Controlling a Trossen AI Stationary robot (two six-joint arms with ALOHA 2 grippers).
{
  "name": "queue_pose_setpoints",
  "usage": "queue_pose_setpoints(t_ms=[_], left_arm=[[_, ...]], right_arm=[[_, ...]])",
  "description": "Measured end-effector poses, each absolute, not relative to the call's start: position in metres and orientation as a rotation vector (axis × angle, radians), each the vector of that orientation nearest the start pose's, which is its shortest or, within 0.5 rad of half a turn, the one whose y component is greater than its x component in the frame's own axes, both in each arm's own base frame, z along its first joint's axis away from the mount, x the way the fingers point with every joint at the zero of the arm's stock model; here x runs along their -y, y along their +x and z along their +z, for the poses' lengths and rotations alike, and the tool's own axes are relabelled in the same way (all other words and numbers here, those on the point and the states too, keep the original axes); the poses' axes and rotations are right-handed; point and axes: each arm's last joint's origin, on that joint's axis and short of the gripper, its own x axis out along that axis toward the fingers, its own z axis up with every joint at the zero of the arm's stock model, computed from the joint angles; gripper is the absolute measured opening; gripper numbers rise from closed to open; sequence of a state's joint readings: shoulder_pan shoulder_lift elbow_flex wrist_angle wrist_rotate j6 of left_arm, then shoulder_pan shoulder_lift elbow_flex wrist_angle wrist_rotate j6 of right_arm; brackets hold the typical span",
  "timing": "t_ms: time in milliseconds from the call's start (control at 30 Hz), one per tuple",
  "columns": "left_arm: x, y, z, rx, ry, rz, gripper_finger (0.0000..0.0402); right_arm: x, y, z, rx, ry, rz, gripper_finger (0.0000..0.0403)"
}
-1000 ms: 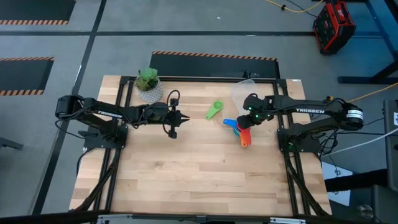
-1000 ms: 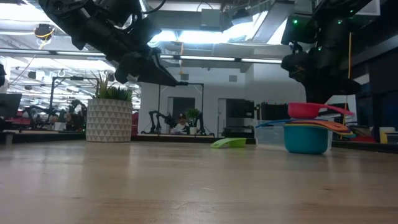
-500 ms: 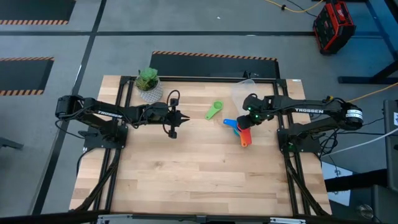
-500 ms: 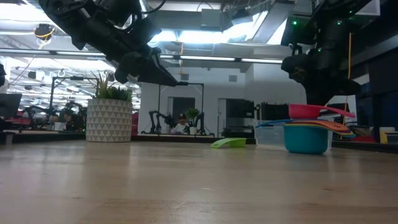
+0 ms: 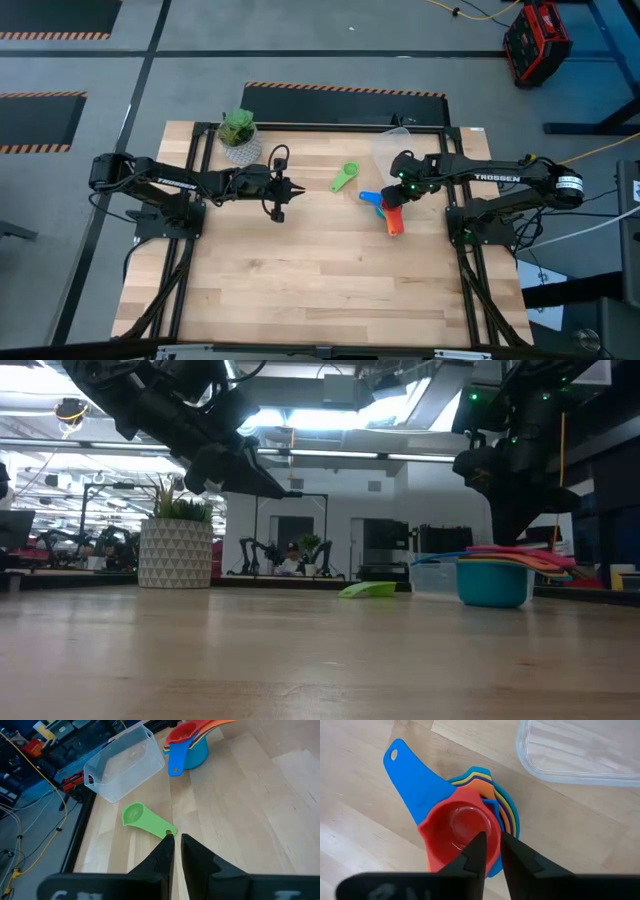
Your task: Nest measuring cups in basket
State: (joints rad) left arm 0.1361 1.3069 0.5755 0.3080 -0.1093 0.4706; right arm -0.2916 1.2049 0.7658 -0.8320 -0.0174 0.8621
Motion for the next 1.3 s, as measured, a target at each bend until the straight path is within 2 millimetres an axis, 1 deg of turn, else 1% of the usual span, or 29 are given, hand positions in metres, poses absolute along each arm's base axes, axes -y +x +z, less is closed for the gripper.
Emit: queue_pose_setpoints(t_ms=[367,633,733,933,1000,1100,1200,1300], left_arm=[[-0.039,0.259,0.2,-0.474,0.456,0.137,0.0027],[-0.038,0.259,0.2,-0.471,0.458,0.135,0.0027],[-0.035,0.261,0.203,-0.433,0.463,0.132,0.0027],[-0.03,0.267,0.223,-0.213,0.46,0.164,0.0027],[-0.031,0.268,0.231,-0.131,0.414,0.189,0.0028],[-0.031,0.27,0.243,-0.016,0.288,0.212,0.0029],[-0.032,0.276,0.263,0.064,0.191,0.224,0.0043],[-0.034,0.286,0.287,0.122,0.157,0.235,0.0068]], right_arm=[[0.057,0.192,0.209,-1.099,0.906,-0.755,0.0062],[0.054,0.183,0.222,-1.066,0.811,-0.667,0.0062],[0.053,0.178,0.228,-1.047,0.759,-0.622,0.0062],[0.05,0.167,0.243,-0.982,0.658,-0.538,0.0062],[0.048,0.162,0.247,-0.959,0.641,-0.522,0.0062],[0.046,0.154,0.253,-0.944,0.604,-0.497,0.0062],[0.043,0.147,0.257,-0.935,0.568,-0.476,0.0062],[0.042,0.142,0.26,-0.919,0.527,-0.45,0.0062]])
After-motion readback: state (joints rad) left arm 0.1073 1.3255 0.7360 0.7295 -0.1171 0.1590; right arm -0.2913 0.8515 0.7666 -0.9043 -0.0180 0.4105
